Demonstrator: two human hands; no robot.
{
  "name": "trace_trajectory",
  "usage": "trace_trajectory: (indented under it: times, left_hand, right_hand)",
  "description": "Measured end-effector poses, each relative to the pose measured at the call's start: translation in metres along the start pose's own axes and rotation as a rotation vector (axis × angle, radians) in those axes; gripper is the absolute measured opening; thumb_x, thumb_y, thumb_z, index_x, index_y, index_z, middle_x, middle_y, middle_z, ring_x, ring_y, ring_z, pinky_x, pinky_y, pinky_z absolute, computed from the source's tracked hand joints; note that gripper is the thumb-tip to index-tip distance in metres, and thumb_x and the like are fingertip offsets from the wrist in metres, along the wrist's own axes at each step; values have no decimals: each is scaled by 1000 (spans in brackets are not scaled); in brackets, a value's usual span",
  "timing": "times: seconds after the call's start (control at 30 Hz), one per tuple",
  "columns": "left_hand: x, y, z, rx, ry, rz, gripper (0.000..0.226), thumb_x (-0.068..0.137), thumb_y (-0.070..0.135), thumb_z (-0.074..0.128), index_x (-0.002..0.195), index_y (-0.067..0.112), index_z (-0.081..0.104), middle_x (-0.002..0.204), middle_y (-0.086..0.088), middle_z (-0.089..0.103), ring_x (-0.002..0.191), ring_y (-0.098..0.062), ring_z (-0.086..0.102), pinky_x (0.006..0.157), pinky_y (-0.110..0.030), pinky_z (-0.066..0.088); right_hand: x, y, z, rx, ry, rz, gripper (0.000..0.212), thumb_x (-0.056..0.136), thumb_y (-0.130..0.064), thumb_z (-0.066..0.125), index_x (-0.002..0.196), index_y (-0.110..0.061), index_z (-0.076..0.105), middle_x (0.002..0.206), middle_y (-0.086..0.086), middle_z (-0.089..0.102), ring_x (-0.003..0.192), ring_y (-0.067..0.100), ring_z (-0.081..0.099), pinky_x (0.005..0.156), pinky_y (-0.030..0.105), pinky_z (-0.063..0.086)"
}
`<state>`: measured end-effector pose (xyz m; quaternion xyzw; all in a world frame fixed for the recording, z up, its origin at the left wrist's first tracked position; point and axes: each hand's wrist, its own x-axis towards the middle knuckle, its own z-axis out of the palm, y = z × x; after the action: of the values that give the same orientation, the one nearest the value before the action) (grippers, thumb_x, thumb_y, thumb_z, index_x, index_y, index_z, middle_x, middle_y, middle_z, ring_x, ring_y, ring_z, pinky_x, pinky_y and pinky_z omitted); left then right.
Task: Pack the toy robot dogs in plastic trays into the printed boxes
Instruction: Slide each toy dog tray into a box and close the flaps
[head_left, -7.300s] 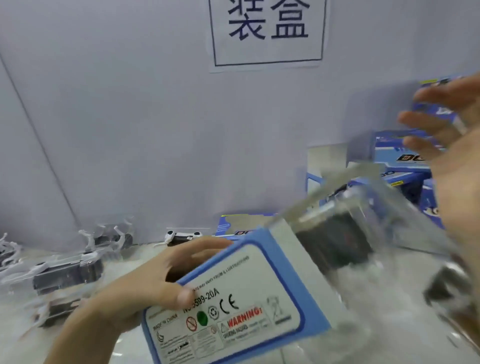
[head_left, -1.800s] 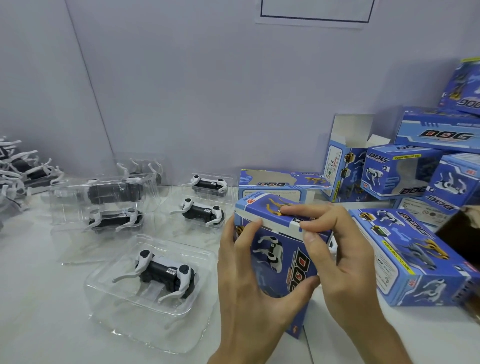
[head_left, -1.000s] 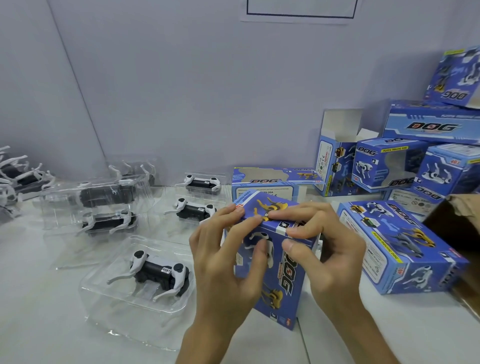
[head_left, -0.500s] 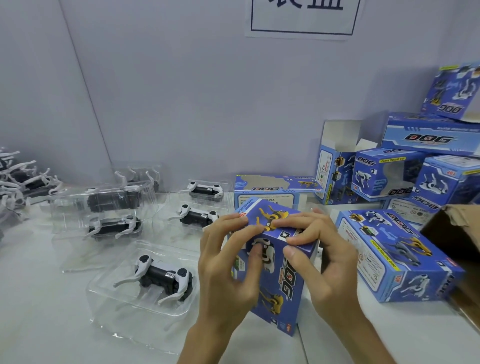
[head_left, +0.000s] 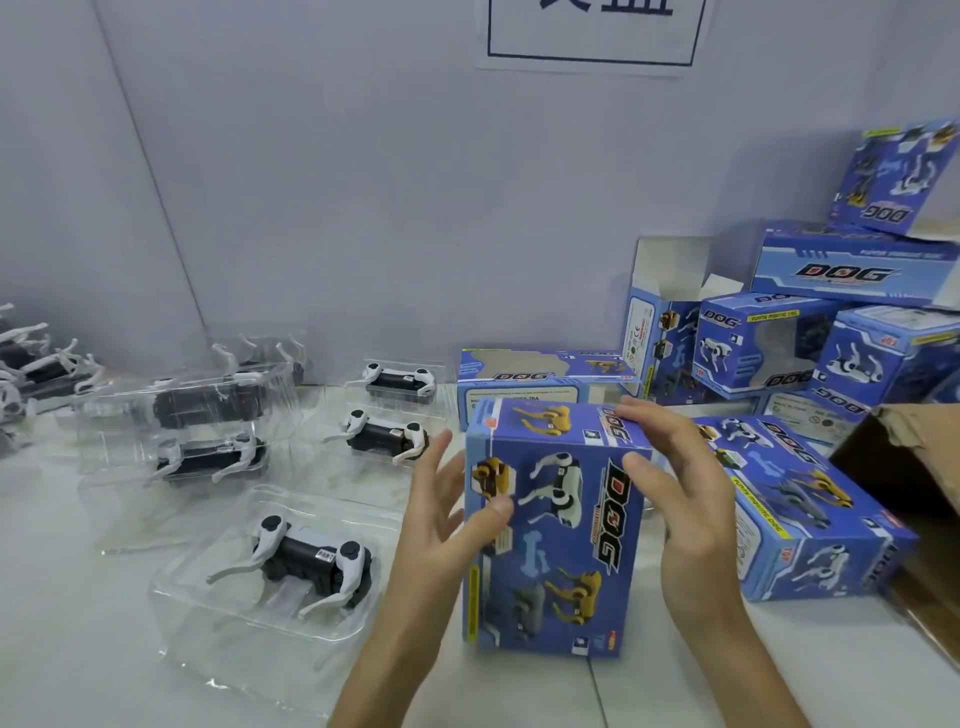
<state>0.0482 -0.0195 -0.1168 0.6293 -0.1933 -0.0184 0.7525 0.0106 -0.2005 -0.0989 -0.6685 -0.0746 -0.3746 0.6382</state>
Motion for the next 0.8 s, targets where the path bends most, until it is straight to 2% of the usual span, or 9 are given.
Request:
trace_trajectory:
  times: [0.1,0.17,0.23,0.33,0.43,0.5,0.57,0.7,0.8]
  left_hand:
    - [-3,2,-3,109,-31,74,88,59,48,78,142,33,49,130,5,66,122,-15,61,104,-40,48]
    - [-8,2,1,241,71,231,82,57,45,81,134,36,53,122,12,67,117,-11,60,91,-20,50]
    - [-13,3,8,336,162,426,77,58,39,85,128,34,53,120,9,65,111,-11,61,83,-11,48]
    - [-16,-3,20,547,178,798,77,62,29,82,131,24,48,127,-4,56,120,-19,57,98,-25,46]
    - [-16,-12,31,816,139,1017,78,65,30,77,135,26,42,134,-3,52,133,-23,50,115,-46,32]
    - [-15,-18,35,971,118,1059,81,60,26,79,133,27,46,137,2,51,138,-22,45,117,-50,26]
    - [-14,-21,35,1056,105,1038,89,50,18,83,131,26,48,142,4,49,138,-26,43,115,-53,26]
    - [-14,-20,32,1017,231,900,83,66,14,69,142,30,36,157,-7,33,144,-32,36,112,-56,30]
    - [-11,-20,23,889,288,745,91,66,16,72,148,22,31,160,-10,32,142,-30,39,108,-47,35]
  right_hand:
    - [3,0,-3,186,-45,77,37,86,-17,49,119,-11,65,128,2,66,117,20,64,85,28,56]
    - [7,-3,-9,294,-48,165,38,88,-25,48,120,-13,66,132,9,64,118,28,62,91,37,50]
    - [13,-5,-16,360,-39,299,40,91,-38,49,121,-19,67,136,15,60,115,40,57,97,50,41]
    - [19,-4,-33,234,-47,475,61,86,-56,41,125,-15,65,123,19,67,98,35,60,91,52,41]
    - [21,-5,-48,6,-188,632,70,84,-76,38,112,-24,74,107,12,73,86,26,66,70,39,50]
    - [21,-6,-51,-73,-299,720,69,77,-79,42,105,-25,76,98,14,71,76,24,63,55,29,49]
    - [20,-5,-51,-8,-289,787,63,71,-68,60,104,-16,75,90,18,65,70,24,61,51,30,50]
    - [22,-6,-52,300,-145,773,55,64,-40,73,106,-4,69,81,15,59,63,25,59,59,40,57]
    - [26,-9,-53,422,137,561,32,70,-30,68,91,-6,64,70,11,56,60,23,56,61,41,58]
